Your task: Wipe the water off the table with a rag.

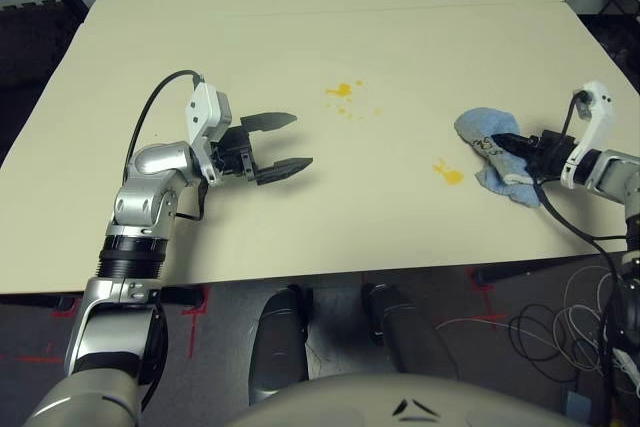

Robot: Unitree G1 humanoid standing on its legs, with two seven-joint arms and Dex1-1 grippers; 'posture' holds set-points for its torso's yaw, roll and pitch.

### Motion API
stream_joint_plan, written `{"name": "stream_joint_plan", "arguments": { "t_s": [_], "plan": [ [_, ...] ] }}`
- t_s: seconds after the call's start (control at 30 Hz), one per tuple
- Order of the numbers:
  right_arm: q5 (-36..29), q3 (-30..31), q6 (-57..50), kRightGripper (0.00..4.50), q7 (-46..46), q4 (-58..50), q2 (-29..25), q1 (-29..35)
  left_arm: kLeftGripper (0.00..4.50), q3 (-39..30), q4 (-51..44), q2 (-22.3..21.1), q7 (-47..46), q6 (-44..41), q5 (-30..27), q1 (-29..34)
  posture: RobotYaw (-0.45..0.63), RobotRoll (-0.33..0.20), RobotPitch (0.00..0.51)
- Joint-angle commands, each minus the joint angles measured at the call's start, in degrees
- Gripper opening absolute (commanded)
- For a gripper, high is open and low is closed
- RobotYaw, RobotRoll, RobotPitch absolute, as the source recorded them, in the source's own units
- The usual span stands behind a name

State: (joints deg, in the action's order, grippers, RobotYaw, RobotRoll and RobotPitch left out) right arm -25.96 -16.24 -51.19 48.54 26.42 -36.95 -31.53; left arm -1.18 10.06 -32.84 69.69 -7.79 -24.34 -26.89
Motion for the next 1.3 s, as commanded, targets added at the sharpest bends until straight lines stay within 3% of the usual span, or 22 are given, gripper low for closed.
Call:
{"name": "stream_joint_plan", "arguments": {
  "t_s": [0.03,0.57,0.7,0.87,1.3],
  "plan": [
    [-0.48,3.23,-1.90,0.16,-0.31,-1.68,2.89,2.04,4.50,0.03,0.60,-0.93,0.00,0.67,1.12,0.36,0.07,0.000,0.212],
    [0.61,14.72,-5.74,0.14,-3.60,-10.05,18.66,2.53,4.50,-0.39,-1.90,-2.66,-1.27,0.29,1.05,2.20,0.10,0.000,0.217],
    [0.97,16.31,-6.11,0.14,-4.34,-11.12,20.47,2.46,4.50,-0.29,-2.34,-2.60,-1.71,0.20,0.99,2.52,0.11,0.000,0.218],
    [1.41,15.38,-5.74,0.14,-3.80,-10.79,17.03,2.49,4.50,-0.19,-2.81,-2.50,-2.15,0.03,0.88,2.76,0.11,0.000,0.219],
    [0.66,7.68,-2.02,0.14,-0.86,-4.25,0.66,2.27,4.50,-0.97,1.29,-3.56,-1.37,1.55,1.57,1.31,0.08,0.000,0.222]
  ]
}}
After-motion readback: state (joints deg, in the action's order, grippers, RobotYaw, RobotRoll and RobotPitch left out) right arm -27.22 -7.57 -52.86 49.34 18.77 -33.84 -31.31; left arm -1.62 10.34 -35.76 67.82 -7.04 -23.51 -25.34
